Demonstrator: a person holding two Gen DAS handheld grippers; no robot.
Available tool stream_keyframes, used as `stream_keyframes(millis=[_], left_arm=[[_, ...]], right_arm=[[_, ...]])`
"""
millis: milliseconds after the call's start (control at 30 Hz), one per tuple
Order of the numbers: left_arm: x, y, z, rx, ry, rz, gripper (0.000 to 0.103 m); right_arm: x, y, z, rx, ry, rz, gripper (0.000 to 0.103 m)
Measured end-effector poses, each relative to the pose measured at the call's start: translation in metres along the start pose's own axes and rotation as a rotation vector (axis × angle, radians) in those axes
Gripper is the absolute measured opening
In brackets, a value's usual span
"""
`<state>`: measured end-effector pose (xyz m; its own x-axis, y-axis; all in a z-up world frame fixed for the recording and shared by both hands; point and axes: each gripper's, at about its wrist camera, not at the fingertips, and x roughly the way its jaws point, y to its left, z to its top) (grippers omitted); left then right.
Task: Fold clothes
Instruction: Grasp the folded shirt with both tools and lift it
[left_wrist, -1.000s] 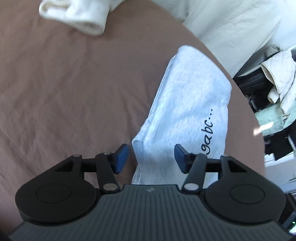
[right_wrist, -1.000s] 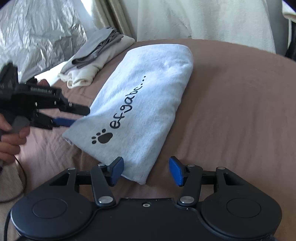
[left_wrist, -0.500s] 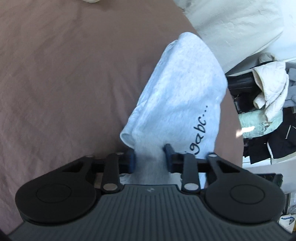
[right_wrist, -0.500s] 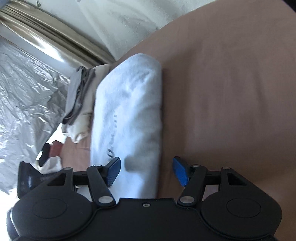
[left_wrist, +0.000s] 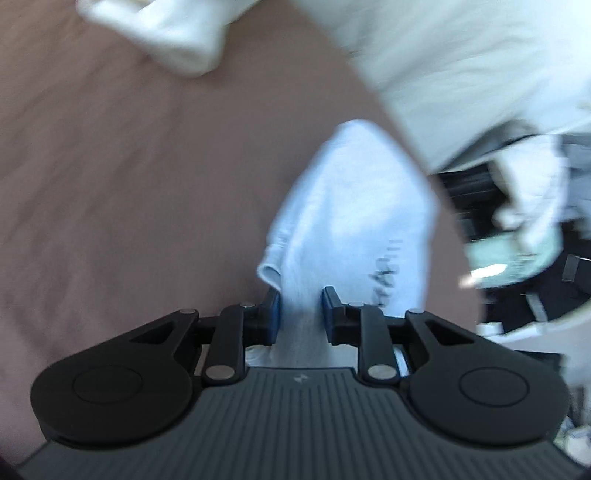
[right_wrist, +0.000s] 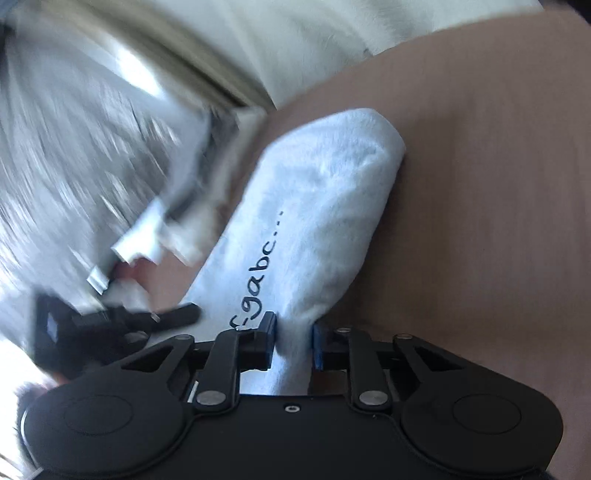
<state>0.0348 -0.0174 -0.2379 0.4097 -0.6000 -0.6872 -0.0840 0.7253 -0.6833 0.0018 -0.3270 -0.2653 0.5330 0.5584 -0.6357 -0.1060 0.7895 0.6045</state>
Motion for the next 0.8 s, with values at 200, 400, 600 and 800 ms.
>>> stream_keyframes(millis=[200,400,600,800], left_arm=[[-0.001,0.019,0.001,-0.094,0.027,-0.041,0.027],[0.014,0.032,-0.003,-0.131,0.077,-0.069,0.042],[0.045,0.025,0.002,-0.134,0.073,-0.143,0.029],[0.027,-0.008,-0.002,0.065,-0.015,-0.101,0.018]], right_arm=[[0.006,-0.012,0.007,0.042,-0.062,-0.013,0.038],[0.017,-0.033,0.029,0.114,-0.114,0.017,0.061],[0.046,-0.046,0.062,0.107,-0.059,0.049,0.07],[0.035,0.01,0.065,-0.228,-0.141,-0.005,0.031]])
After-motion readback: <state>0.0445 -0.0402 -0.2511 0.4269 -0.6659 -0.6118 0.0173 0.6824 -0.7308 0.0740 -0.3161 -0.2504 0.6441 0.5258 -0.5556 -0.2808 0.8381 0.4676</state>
